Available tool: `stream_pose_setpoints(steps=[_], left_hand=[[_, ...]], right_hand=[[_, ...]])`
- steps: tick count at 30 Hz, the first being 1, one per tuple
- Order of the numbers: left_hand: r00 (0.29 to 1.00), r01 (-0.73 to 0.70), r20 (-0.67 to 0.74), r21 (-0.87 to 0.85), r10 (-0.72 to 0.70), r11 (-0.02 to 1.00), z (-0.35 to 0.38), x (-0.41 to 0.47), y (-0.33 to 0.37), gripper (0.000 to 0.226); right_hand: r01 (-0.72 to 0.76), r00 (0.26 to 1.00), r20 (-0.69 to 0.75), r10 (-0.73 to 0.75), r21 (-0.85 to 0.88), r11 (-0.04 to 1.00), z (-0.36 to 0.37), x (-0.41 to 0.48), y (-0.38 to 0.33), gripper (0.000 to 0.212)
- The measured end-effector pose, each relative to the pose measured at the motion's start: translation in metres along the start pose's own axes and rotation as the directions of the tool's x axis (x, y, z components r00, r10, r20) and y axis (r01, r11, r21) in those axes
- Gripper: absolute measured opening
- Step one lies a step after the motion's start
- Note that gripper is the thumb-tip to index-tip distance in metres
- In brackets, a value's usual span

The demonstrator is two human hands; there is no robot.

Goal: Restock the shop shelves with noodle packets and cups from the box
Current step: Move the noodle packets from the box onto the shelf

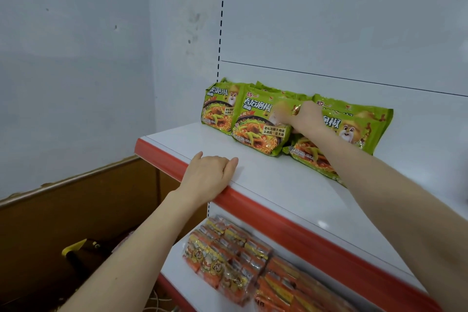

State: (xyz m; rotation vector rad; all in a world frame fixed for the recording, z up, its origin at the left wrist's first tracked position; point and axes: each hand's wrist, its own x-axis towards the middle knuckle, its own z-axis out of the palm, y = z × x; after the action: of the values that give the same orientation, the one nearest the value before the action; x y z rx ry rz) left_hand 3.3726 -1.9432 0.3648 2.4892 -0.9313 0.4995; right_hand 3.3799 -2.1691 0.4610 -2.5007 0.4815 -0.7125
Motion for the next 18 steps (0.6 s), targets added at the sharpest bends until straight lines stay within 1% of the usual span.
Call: stream_pose_setpoints(steps=[2, 3, 4, 7, 9, 11, 13, 16, 18], left_hand=[[1.0, -0.013, -0.016, 0.03, 0.013, 0.999, -0.001, -0.001, 0.001, 0.053], [0.999, -0.023, -0.041, 0.067, 0.026, 0.997, -0.003, 0.0, 0.002, 0.051], [0.997, -0.035, -0.07, 0.118, 0.043, 0.992, -0.005, 0.0, 0.002, 0.049], [0.987, -0.051, -0.136, 0.234, 0.085, 0.971, -0.015, -0.005, 0.007, 0.044], [0.971, -0.08, -0.198, 0.249, 0.132, 0.965, -0.019, -0.01, 0.008, 0.046], [0.941, -0.094, -0.292, 0.253, 0.169, 0.963, -0.022, -0.016, 0.008, 0.048], [0.919, -0.097, -0.344, 0.276, 0.193, 0.956, -0.03, -0.029, 0.009, 0.047], [0.907, -0.116, -0.356, 0.298, 0.224, 0.947, -0.045, -0.06, 0.003, 0.047], [0.918, -0.091, -0.344, 0.298, 0.195, 0.95, -0.054, -0.089, -0.007, 0.05]], right_hand=[[0.006, 1.0, -0.018, -0.005, 0.033, 0.999, -0.005, -0.003, 0.001, 0.047], [0.015, 0.999, -0.036, -0.014, 0.022, 1.0, -0.009, -0.007, 0.001, 0.047], [0.032, 0.997, -0.064, -0.033, -0.015, 0.999, -0.015, -0.011, 0.001, 0.047], [0.073, 0.972, -0.2, -0.119, -0.227, 0.971, -0.035, -0.027, -0.002, 0.038], [0.136, 0.954, -0.225, -0.197, -0.261, 0.956, -0.041, -0.035, -0.008, 0.036], [0.245, 0.941, -0.179, -0.287, -0.223, 0.943, -0.04, -0.043, -0.02, 0.031], [0.353, 0.924, -0.096, -0.37, -0.156, 0.923, -0.032, -0.056, -0.039, 0.029], [0.486, 0.873, 0.001, -0.488, -0.082, 0.87, -0.009, -0.079, -0.077, 0.028], [0.566, 0.824, 0.051, -0.564, -0.047, 0.823, 0.012, -0.098, -0.104, 0.027]])
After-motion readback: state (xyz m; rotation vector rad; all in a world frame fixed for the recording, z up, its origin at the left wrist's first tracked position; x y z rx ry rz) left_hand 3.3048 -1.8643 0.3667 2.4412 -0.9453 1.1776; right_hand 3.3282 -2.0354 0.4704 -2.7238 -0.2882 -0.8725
